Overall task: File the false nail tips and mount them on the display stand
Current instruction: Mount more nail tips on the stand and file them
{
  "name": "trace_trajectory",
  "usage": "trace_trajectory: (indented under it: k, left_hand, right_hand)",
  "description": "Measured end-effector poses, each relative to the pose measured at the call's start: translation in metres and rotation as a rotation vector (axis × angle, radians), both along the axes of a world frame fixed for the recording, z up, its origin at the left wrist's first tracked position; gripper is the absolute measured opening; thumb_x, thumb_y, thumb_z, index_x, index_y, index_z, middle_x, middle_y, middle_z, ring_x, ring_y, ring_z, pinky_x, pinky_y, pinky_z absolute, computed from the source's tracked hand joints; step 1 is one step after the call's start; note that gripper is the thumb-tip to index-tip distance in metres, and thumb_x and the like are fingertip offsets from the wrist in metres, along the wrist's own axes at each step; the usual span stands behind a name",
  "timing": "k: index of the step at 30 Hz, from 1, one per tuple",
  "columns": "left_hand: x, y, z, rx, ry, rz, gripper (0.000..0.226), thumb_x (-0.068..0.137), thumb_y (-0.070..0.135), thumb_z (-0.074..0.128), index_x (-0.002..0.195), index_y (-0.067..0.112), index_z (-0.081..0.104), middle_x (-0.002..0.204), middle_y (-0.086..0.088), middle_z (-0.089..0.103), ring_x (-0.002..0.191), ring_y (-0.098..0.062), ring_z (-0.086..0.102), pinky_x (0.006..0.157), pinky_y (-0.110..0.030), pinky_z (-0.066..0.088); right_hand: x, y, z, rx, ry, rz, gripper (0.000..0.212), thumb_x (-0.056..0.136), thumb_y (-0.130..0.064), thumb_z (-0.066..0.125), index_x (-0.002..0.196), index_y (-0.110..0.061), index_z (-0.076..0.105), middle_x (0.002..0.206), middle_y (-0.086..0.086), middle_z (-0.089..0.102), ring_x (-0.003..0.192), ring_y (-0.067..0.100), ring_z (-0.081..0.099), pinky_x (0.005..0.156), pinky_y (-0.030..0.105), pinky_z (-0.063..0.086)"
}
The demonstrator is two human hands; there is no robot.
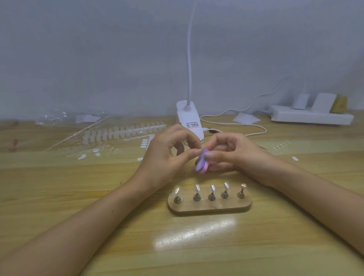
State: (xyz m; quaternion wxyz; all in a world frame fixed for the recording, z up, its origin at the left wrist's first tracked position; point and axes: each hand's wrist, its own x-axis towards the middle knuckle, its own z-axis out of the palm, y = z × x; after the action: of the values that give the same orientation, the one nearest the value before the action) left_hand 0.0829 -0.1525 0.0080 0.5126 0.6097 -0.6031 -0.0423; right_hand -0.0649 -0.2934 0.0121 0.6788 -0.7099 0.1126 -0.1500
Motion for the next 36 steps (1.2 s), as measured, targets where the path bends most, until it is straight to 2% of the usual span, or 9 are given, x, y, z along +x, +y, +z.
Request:
trace_trajectory:
  k: [10,13,16,20,23,27,30,34,36]
  left_hand:
    - [0.0005,-0.0007,0.0002,-0.016,0.023,0.024,0.013,0.084,0.008,0.075,0.078,0.016,0.067,0.087,0.006,0.061,0.067,-0.002,0.051,0.063,-0.008,0.037]
    - [-0.0005,-0.0001,0.0007,-0.013,-0.001,-0.005,0.015,0.083,0.003,0.074,0.076,0.014,0.067,0.085,0.006,0.061,0.069,0.0,0.052,0.063,-0.006,0.037]
    - [-0.0011,0.0,0.0003,0.022,-0.001,-0.042,0.012,0.083,0.007,0.075,0.076,0.013,0.068,0.084,0.007,0.06,0.065,-0.002,0.049,0.06,-0.006,0.035]
    - [-0.0003,0.0002,0.0006,0.012,0.007,0.0,0.013,0.084,0.006,0.075,0.077,0.014,0.067,0.085,0.009,0.06,0.066,-0.002,0.049,0.062,-0.007,0.036]
    - [-0.0023,0.0003,0.001,0.028,-0.012,-0.033,0.012,0.084,0.007,0.075,0.077,0.013,0.067,0.086,0.007,0.06,0.065,-0.003,0.048,0.06,-0.006,0.035]
    - [-0.0012,0.0006,0.0022,0.012,-0.023,-0.003,0.013,0.084,0.005,0.074,0.076,0.013,0.067,0.086,0.006,0.06,0.066,-0.007,0.049,0.062,-0.007,0.036]
    - [-0.0025,0.0005,0.0012,0.037,-0.035,-0.035,0.009,0.084,0.007,0.075,0.078,0.01,0.068,0.087,0.005,0.061,0.066,-0.012,0.049,0.061,-0.007,0.035]
    - [-0.0012,0.0006,0.0007,0.019,-0.038,-0.009,0.01,0.084,0.007,0.075,0.079,0.011,0.068,0.087,0.006,0.061,0.067,-0.013,0.05,0.062,-0.007,0.035]
    - [-0.0017,0.0006,0.0008,0.037,-0.033,-0.046,0.01,0.084,0.006,0.074,0.079,0.011,0.068,0.087,0.006,0.061,0.066,-0.012,0.049,0.062,-0.007,0.035]
  right_hand:
    - [-0.0002,-0.005,0.0001,0.053,-0.043,-0.081,0.019,0.084,-0.017,0.071,0.096,-0.005,0.065,0.097,0.018,0.076,0.092,0.024,0.074,0.078,0.026,0.058]
    - [0.0,-0.0027,-0.0006,-0.014,0.033,0.047,0.014,0.083,-0.016,0.075,0.093,-0.009,0.068,0.097,0.02,0.075,0.092,0.025,0.074,0.08,0.028,0.059]
    - [0.0005,-0.0044,-0.0012,0.052,-0.036,-0.082,0.019,0.081,-0.015,0.072,0.095,-0.005,0.066,0.094,0.017,0.076,0.087,0.021,0.074,0.075,0.025,0.058]
    - [0.0005,-0.0035,-0.001,0.013,0.019,0.037,0.012,0.081,-0.014,0.075,0.091,-0.009,0.069,0.097,0.021,0.075,0.09,0.025,0.074,0.08,0.029,0.059]
    - [0.0007,-0.0061,-0.0008,0.072,-0.044,-0.082,0.019,0.083,-0.017,0.07,0.095,-0.004,0.065,0.095,0.018,0.075,0.09,0.025,0.074,0.078,0.026,0.058]
    - [0.0011,-0.004,-0.0013,0.001,0.039,0.038,0.015,0.082,-0.016,0.074,0.093,-0.007,0.068,0.095,0.019,0.075,0.09,0.026,0.075,0.079,0.028,0.059]
    - [0.0014,-0.0059,-0.0008,0.065,-0.029,-0.093,0.021,0.082,-0.019,0.072,0.095,-0.004,0.065,0.094,0.017,0.075,0.09,0.024,0.074,0.078,0.026,0.059]
    - [0.0006,-0.004,-0.0015,-0.001,0.047,0.033,0.017,0.082,-0.016,0.074,0.094,-0.006,0.069,0.094,0.019,0.075,0.09,0.026,0.074,0.08,0.029,0.059]
    - [0.0018,-0.0051,-0.0016,0.051,-0.016,-0.081,0.02,0.084,-0.016,0.07,0.097,-0.002,0.066,0.093,0.017,0.075,0.089,0.025,0.074,0.078,0.026,0.059]
